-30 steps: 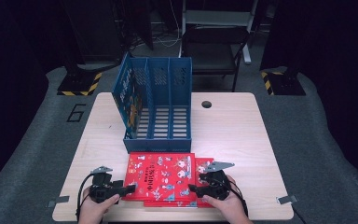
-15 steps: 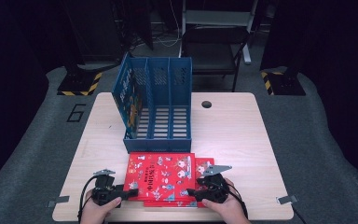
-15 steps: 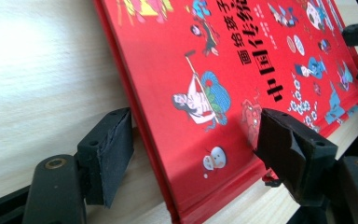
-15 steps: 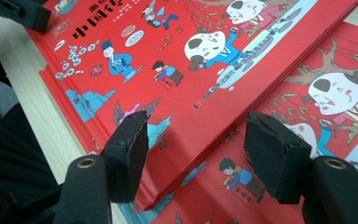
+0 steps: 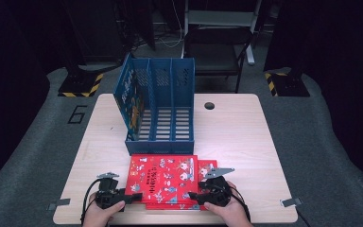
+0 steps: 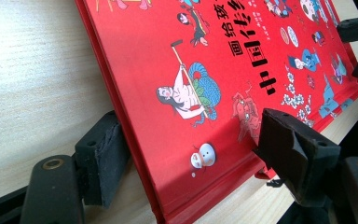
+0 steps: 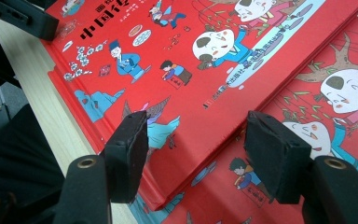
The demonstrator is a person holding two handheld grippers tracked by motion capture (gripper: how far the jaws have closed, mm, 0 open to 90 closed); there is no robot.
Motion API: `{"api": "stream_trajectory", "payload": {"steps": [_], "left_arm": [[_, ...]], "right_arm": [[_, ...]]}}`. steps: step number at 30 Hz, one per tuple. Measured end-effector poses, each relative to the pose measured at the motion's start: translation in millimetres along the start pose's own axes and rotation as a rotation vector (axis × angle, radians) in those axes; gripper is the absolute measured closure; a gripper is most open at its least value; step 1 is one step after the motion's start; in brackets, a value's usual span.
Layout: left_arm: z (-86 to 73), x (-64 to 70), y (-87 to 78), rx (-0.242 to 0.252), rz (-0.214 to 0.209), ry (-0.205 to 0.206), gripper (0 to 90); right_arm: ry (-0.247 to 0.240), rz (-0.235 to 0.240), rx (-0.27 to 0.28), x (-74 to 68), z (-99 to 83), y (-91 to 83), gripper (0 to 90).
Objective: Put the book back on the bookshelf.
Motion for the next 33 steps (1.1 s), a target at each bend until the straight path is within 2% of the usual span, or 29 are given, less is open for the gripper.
{"api": "stream_trajectory", "payload": {"steps": [2,3,5,6,8,10,16,20,25,29,31,33], "left_arm": [[0.6,-0.4,0.0,-0.001,0.003,0.000,26.1],[0.8,-0.5,-0.7,-0.011,-0.005,-0.012,26.4],[1.4,-2.5,-1.2,0.001,-0.008,-0.019,28.5],[1.7,-2.3,-2.8,0.001,-0.010,-0.042,30.0],[2.0,-2.7,-3.3,0.005,-0.009,-0.046,32.1],[2.8,-2.7,-4.5,-0.003,-0.006,-0.038,32.4],[4.2,-1.2,-7.3,0.013,-0.010,-0.044,34.5],[5.1,-0.5,-10.4,0.011,-0.009,-0.027,35.4],[7.4,2.1,-14.5,0.046,-0.017,-0.034,36.1],[10.2,2.1,-18.9,0.058,-0.024,-0.025,37.2],[11.2,3.6,-21.1,0.081,-0.020,-0.026,38.2],[12.2,4.4,-23.6,0.084,-0.027,-0.027,39.8]], "right_arm": [[0.002,0.000,0.000,-0.1,0.1,0.1,39.4],[0.005,0.000,0.000,-0.1,0.2,0.1,39.4],[0.009,0.002,0.000,-0.1,0.3,0.1,39.8],[0.010,0.004,0.000,0.0,0.3,0.0,39.8],[0.008,0.004,0.000,0.1,0.2,0.0,40.1],[0.007,0.003,0.001,0.2,0.2,0.2,40.1],[-0.007,-0.002,-0.001,0.3,0.3,0.4,40.3],[-0.010,-0.003,-0.003,0.0,0.5,0.4,38.7],[-0.019,-0.019,-0.006,-2.5,0.5,1.3,38.3],[-0.028,-0.016,-0.005,-3.5,0.6,1.9,38.1],[-0.027,-0.009,-0.005,-4.0,0.6,2.0,37.9],[-0.047,-0.015,-0.004,-3.3,0.7,2.7,37.0]]}}
Point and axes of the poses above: each handheld gripper's, and its own axes: y roughly forward along the jaws, z roughly out of its top, x roughly to its right, the point moved 1 cm from there along y, roughly forward along the jaws, and after that the axes turned 2 degrees about x, right-handed, at the moved point
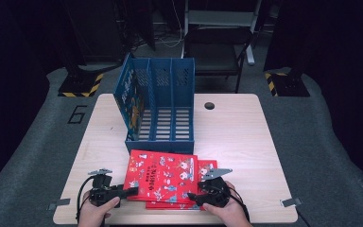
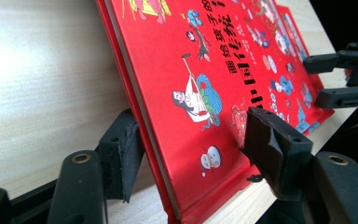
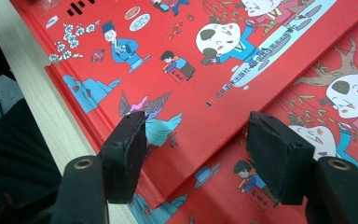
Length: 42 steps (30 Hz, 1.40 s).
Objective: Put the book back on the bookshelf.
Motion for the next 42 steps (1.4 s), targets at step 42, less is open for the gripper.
{"api": "stream_trajectory", "payload": {"steps": [42], "left_arm": [[21.4,33.7,-23.1,0.050,0.019,0.142,37.2]], "right_arm": [[0.005,0.034,0.025,-4.8,1.8,2.8,29.2]]}}
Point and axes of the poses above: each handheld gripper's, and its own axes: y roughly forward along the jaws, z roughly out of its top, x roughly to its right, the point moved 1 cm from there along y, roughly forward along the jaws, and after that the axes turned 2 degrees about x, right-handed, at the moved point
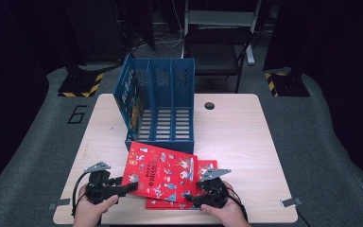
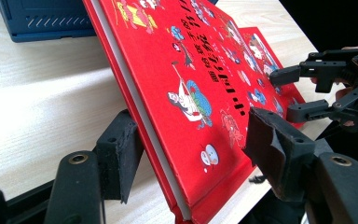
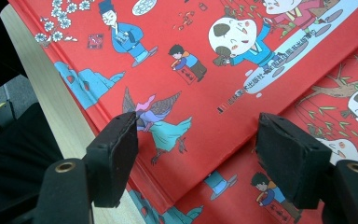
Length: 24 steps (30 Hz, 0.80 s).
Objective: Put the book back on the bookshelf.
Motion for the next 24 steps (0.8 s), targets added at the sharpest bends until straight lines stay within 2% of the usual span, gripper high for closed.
{"api": "stream_trajectory", "payload": {"steps": [3,6,8,9,12,13,17,18,19,21,24], "left_arm": [[2.9,0.9,-2.4,0.001,-0.015,-0.007,38.2],[6.4,0.3,-5.8,0.022,-0.024,-0.017,41.7],[8.3,0.5,-7.9,0.027,-0.026,-0.019,44.0],[9.4,0.3,-9.2,0.025,-0.027,-0.011,44.6],[11.1,2.1,-10.2,0.041,-0.028,-0.026,46.4],[12.1,2.1,-11.4,0.031,-0.036,-0.027,46.8],[14.7,4.4,-12.5,0.041,-0.040,-0.033,48.8],[15.7,4.6,-13.6,0.029,-0.046,-0.035,49.1],[16.5,4.7,-13.4,0.034,-0.043,-0.030,49.0],[17.8,6.0,-13.6,0.033,-0.039,-0.024,49.1],[20.3,8.3,-14.1,0.036,-0.050,-0.025,49.1]], "right_arm": [[-0.013,0.003,0.000,-1.3,0.0,0.5,27.2],[-0.050,-0.007,-0.004,-3.5,0.4,1.2,26.3],[-0.066,0.011,-0.011,-5.2,1.4,1.4,26.3],[-0.080,0.005,-0.010,-5.6,1.3,1.6,26.2],[-0.086,0.004,-0.006,-8.7,1.4,2.2,25.6],[-0.088,0.004,-0.004,-8.9,1.6,2.4,25.5],[-0.075,0.000,-0.001,-9.1,1.3,2.4,25.6],[-0.066,-0.005,0.001,-9.2,1.3,2.4,25.6],[-0.057,0.007,0.001,-9.2,0.8,2.2,25.6],[-0.051,-0.003,0.003,-9.1,0.2,2.2,25.5],[-0.063,0.018,-0.004,-7.2,0.3,1.3,26.3]]}}
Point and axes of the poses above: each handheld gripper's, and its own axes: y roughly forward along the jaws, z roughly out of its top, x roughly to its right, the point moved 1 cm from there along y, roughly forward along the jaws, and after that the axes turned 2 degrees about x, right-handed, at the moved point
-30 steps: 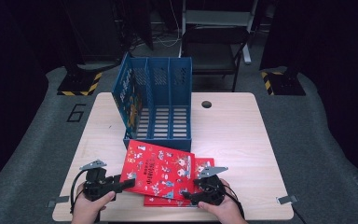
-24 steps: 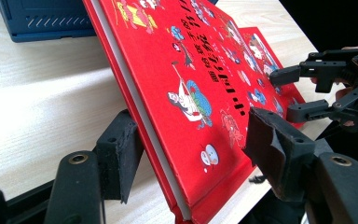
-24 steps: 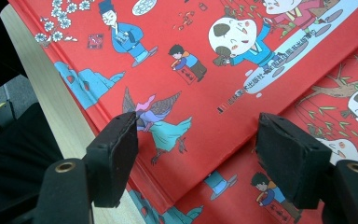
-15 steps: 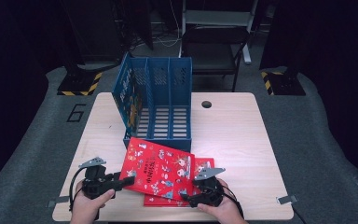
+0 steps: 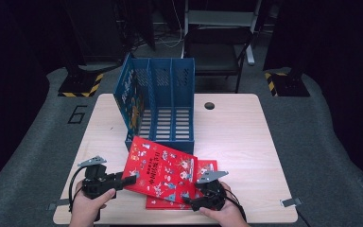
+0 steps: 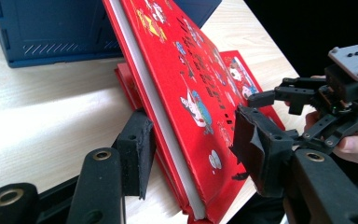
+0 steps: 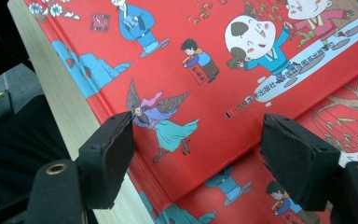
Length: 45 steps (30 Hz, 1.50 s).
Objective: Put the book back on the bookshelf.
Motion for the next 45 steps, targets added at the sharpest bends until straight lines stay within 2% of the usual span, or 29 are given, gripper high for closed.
{"api": "stream_trajectory", "payload": {"steps": [1,7,11,12,15,23,25,28,29,35,38,40,42,45], "left_arm": [[1.1,0.3,-0.3,0.000,0.003,0.011,49.0],[6.1,5.2,0.3,0.011,-0.009,0.009,49.0],[9.2,8.7,1.5,0.028,-0.006,0.006,48.9],[10.4,8.7,0.4,0.015,-0.013,0.014,48.9],[11.5,11.0,0.5,0.025,-0.013,0.016,48.9],[17.1,16.5,-0.5,0.040,-0.021,0.011,48.9],[19.5,17.5,-1.1,0.043,-0.018,0.027,48.9],[24.8,21.6,-2.2,0.035,-0.010,0.026,48.9],[26.8,21.9,-2.6,0.033,-0.004,0.034,48.9],[36.2,26.9,-5.4,0.024,0.004,0.043,50.0],[39.2,29.4,-4.7,0.033,0.013,0.035,51.7],[41.3,30.8,-4.8,0.024,0.010,0.038,53.8],[42.6,33.8,-2.6,0.009,0.001,0.037,55.0],[44.5,38.8,1.6,-0.005,0.005,0.056,55.4]], "right_arm": [[0.005,0.003,-0.007,0.9,-0.4,-0.3,27.2],[0.024,0.047,-0.035,9.3,-3.5,-3.6,32.5],[-0.001,0.055,-0.043,12.1,-4.2,-4.4,34.0],[-0.004,0.057,-0.047,12.1,-4.3,-4.6,34.7],[-0.029,0.059,-0.050,12.2,-5.1,-6.0,38.0],[-0.003,0.068,-0.032,11.2,-6.1,-4.7,38.1],[0.006,0.068,-0.024,10.9,-6.3,-4.1,38.1],[0.017,0.077,-0.021,9.8,-6.0,-2.6,38.1],[0.003,0.074,-0.012,9.6,-5.5,-0.9,38.1],[0.018,0.075,0.001,4.9,-3.5,4.5,37.9],[0.009,0.073,0.007,3.2,-2.1,7.0,37.8],[-0.010,0.072,0.008,3.5,-1.5,8.1,37.7],[0.003,0.084,0.016,2.8,-1.4,9.1,37.7],[0.004,0.074,0.018,2.1,-1.3,10.1,37.7]]}}
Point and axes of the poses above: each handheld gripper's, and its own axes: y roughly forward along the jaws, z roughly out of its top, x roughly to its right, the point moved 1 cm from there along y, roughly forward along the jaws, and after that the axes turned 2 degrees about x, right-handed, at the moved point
